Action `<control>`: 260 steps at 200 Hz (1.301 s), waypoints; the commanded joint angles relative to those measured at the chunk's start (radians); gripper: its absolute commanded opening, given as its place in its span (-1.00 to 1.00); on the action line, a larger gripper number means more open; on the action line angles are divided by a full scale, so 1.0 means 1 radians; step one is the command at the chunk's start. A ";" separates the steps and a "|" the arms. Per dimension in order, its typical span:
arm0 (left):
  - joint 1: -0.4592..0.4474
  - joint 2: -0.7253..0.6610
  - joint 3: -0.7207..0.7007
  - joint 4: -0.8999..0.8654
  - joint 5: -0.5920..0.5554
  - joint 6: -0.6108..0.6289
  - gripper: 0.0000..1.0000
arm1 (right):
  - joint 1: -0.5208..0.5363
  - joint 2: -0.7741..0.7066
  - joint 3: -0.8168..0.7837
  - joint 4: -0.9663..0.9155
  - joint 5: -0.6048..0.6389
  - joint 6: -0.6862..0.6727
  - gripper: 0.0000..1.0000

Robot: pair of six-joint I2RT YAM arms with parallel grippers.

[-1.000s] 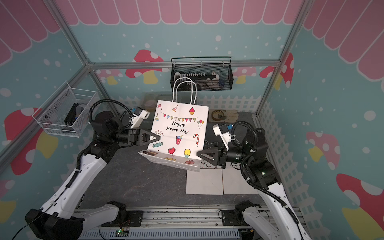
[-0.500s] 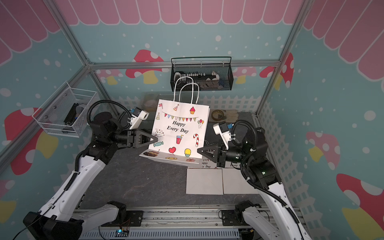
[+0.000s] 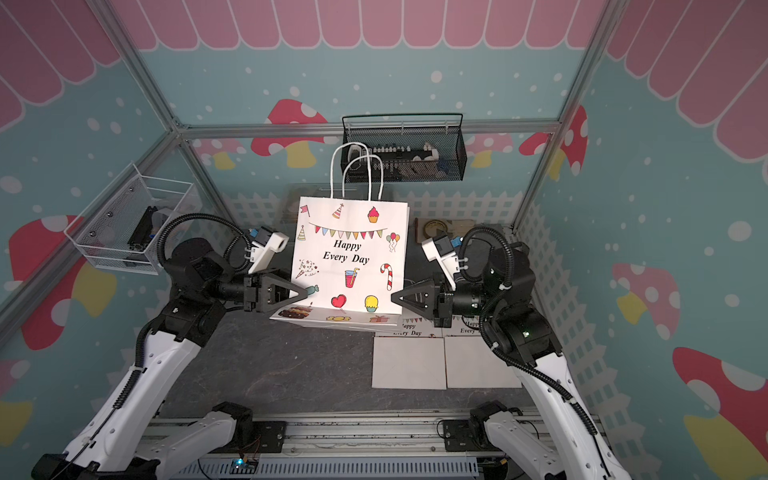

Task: Put away the paper bag
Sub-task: Press the paper bag.

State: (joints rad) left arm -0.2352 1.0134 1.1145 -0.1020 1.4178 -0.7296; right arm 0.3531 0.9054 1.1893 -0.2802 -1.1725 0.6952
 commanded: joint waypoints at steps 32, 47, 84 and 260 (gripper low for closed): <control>-0.022 -0.053 0.001 -0.008 -0.037 0.020 -0.43 | -0.005 0.022 0.040 0.087 -0.064 0.073 -1.00; -0.026 -0.058 0.005 -0.008 -0.051 0.017 -0.58 | -0.004 0.030 0.038 0.099 -0.055 0.079 -0.98; -0.029 -0.062 0.001 -0.008 -0.056 0.015 -0.81 | -0.005 0.058 0.041 0.167 -0.011 0.110 -0.47; -0.030 -0.046 -0.037 -0.011 -0.174 0.055 -0.74 | 0.074 0.253 0.123 0.367 0.106 0.193 -0.31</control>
State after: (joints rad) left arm -0.2626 0.9714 1.0756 -0.1154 1.2797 -0.6918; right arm 0.4065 1.1530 1.2793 0.0761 -1.0889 0.9092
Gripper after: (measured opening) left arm 0.126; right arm 0.355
